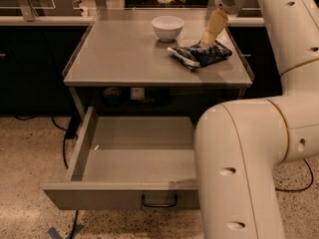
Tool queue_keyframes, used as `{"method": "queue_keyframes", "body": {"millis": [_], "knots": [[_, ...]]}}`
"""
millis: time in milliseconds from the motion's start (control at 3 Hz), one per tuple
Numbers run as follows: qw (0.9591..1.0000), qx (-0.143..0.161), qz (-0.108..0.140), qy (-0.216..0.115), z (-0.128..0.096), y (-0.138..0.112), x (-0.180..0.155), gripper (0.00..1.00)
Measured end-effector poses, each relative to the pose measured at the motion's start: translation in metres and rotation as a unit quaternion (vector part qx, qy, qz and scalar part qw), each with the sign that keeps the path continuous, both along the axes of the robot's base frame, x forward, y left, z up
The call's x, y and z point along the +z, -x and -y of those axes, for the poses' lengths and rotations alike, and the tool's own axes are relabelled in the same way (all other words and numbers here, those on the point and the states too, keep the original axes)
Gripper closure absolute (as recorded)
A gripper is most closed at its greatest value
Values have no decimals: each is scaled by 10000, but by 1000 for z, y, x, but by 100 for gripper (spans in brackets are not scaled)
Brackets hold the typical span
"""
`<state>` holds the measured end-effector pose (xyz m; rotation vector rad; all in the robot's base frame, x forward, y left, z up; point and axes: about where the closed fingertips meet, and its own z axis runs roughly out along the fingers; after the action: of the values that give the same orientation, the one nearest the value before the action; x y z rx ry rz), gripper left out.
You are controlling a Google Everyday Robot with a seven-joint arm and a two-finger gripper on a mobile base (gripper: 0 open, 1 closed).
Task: Place blue chip bag into top drawer
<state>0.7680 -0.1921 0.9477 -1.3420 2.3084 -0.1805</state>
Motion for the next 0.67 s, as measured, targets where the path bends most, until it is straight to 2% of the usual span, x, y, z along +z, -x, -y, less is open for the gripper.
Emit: {"method": "queue_keyframes", "body": {"millis": [333,667], "knots": [[9998,56,-200,10,-7,-4,-20,0],[9998,56,-199,10,-7,-4,-20,0]]}}
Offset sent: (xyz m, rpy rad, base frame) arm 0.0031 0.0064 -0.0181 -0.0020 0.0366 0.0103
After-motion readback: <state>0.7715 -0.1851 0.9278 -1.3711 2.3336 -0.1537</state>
